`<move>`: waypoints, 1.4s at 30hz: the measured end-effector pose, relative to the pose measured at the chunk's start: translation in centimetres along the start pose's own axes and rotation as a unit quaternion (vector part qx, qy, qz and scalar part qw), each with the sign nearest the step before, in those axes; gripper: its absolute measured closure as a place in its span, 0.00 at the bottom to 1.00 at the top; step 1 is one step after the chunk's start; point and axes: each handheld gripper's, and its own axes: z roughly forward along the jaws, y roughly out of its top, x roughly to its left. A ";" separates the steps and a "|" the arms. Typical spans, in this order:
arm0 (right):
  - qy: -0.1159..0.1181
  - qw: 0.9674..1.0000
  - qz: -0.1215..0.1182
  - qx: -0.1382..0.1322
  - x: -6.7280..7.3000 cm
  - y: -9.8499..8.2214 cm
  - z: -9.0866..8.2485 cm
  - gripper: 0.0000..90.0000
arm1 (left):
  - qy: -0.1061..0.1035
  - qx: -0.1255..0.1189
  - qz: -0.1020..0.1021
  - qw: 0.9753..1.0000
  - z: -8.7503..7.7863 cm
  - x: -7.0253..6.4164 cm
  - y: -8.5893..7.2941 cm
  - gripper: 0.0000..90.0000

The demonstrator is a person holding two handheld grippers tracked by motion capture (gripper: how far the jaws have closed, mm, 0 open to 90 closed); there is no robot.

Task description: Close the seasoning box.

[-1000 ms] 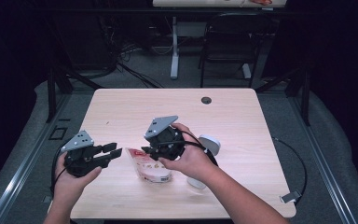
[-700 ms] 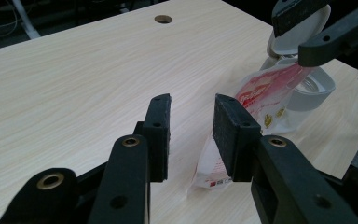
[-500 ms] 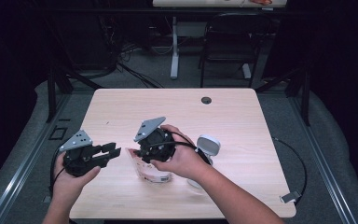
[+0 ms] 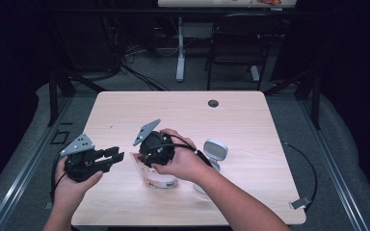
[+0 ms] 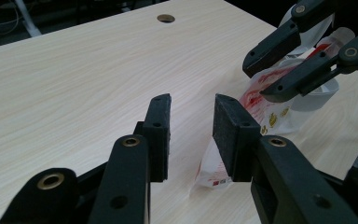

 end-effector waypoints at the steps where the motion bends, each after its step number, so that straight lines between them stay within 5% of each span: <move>1: 0.001 1.000 -0.001 0.003 0.0 0.0 0.1 0.80 | 0.000 0.000 0.000 1.000 0.0 0.0 0.0 0.74; 18: 0.009 0.998 -0.005 0.064 0.1 0.6 1.5 0.90 | 0.001 0.002 -0.002 1.000 0.1 0.1 -0.1 0.74; 42: 0.024 0.998 -0.001 0.056 -1.0 0.0 0.7 1.00 | -0.005 0.008 0.004 1.000 0.7 -0.1 -0.2 0.74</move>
